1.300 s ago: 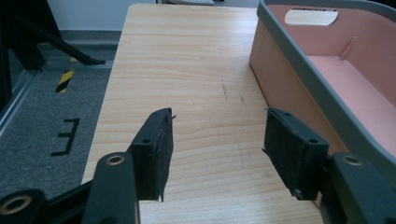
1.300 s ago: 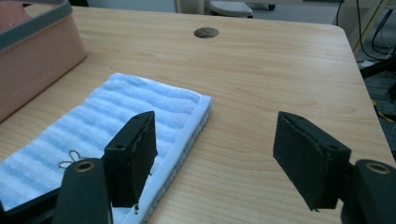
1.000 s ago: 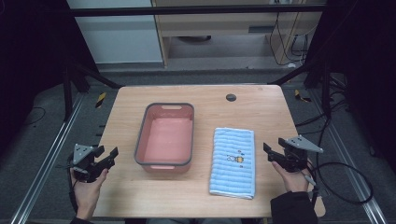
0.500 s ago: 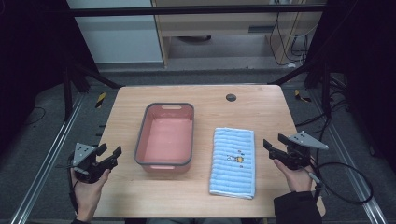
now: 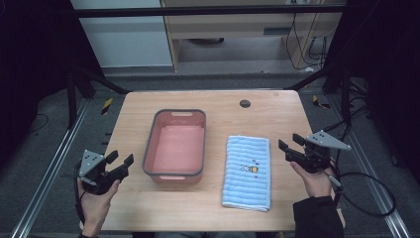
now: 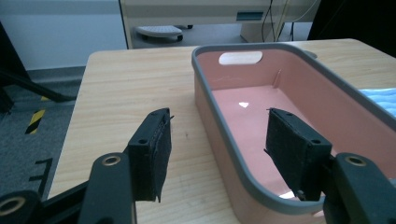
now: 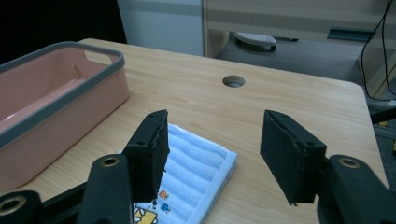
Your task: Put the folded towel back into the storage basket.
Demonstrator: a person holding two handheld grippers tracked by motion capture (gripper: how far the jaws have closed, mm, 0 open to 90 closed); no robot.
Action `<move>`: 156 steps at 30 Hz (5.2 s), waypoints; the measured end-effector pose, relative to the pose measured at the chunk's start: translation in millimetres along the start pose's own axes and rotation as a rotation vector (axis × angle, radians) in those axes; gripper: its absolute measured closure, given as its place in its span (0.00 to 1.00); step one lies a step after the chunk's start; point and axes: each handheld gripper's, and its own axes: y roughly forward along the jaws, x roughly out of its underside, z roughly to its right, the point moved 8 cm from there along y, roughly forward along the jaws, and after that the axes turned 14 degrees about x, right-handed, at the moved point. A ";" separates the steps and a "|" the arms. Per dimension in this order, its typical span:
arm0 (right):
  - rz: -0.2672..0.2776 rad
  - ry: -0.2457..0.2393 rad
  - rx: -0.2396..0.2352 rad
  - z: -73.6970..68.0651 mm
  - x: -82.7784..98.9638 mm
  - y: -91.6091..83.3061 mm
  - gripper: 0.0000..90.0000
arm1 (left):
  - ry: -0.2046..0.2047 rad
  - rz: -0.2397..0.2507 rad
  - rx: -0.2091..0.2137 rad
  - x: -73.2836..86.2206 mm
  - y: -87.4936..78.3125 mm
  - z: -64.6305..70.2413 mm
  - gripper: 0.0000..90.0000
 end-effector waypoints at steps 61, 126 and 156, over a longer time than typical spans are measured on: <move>-0.012 0.006 -0.007 -17.1 -33.2 43.5 0.48 | 0.128 -0.012 0.266 -28.3 87.6 149.1 0.46; -0.228 -0.017 0.001 -7.8 67.3 120.5 0.58 | 0.185 -0.255 0.313 75.3 169.4 230.6 0.59; -0.338 -0.087 -0.044 -23.0 95.7 133.1 0.73 | 0.120 -0.344 0.318 104.4 183.8 228.3 0.71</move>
